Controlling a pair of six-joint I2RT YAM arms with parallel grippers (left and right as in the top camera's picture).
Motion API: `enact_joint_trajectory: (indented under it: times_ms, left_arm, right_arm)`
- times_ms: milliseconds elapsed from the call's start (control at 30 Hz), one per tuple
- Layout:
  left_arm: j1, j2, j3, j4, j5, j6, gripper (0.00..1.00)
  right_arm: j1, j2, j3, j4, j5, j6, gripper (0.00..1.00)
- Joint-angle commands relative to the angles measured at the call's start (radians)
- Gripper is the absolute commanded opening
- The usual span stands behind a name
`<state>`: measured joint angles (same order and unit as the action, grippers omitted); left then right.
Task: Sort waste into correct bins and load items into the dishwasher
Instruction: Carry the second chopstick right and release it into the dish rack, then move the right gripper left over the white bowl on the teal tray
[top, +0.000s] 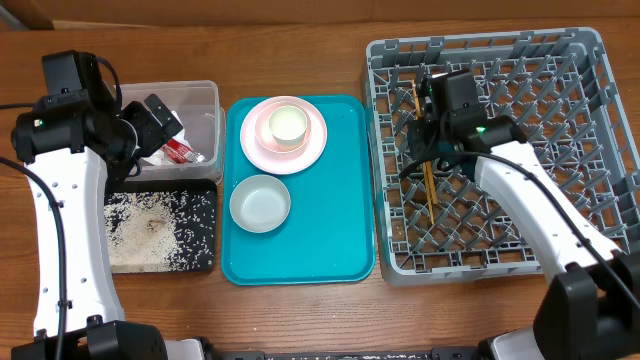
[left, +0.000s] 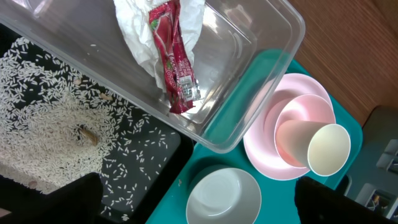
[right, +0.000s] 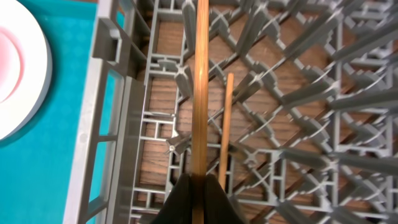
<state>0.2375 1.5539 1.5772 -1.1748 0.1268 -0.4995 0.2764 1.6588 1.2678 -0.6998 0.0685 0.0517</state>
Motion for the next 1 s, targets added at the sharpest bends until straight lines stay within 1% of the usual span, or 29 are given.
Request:
enact_joint_trajectory:
  times_ms: [0, 67, 100, 267, 533, 767, 933, 967]
  left_arm:
    - [0.002, -0.017, 0.014, 0.001, 0.000, -0.010, 1.00]
    - [0.002, -0.017, 0.014, 0.001, 0.000, -0.010, 1.00]
    - [0.002, -0.017, 0.014, 0.001, 0.000, -0.010, 1.00]
    - [0.002, -0.017, 0.014, 0.001, 0.000, -0.010, 1.00]
    - [-0.002, -0.017, 0.014, 0.001, 0.000, -0.010, 1.00]
    - [-0.002, -0.017, 0.014, 0.001, 0.000, -0.010, 1.00]
    - [-0.002, -0.017, 0.014, 0.001, 0.000, -0.010, 1.00]
    - [-0.002, -0.017, 0.014, 0.001, 0.000, -0.010, 1.00]
  right_arm:
    - [-0.003, 0.016, 0.001, 0.003, -0.008, 0.031, 0.05]
    - [-0.003, 0.019, 0.001, 0.002, -0.008, 0.031, 0.07]
    - [-0.003, 0.019, 0.001, 0.002, -0.008, 0.031, 0.15]
    - [-0.003, 0.019, 0.001, 0.002, -0.007, 0.031, 0.18]
    - [-0.003, 0.019, 0.001, 0.005, -0.017, 0.034, 0.19]
    - [-0.003, 0.019, 0.001, 0.006, -0.124, 0.036, 0.20]
    - [-0.003, 0.019, 0.001, 0.020, -0.306, 0.092, 0.22]
    - [-0.002, 0.019, 0.001, 0.021, -0.355, 0.100, 0.25]
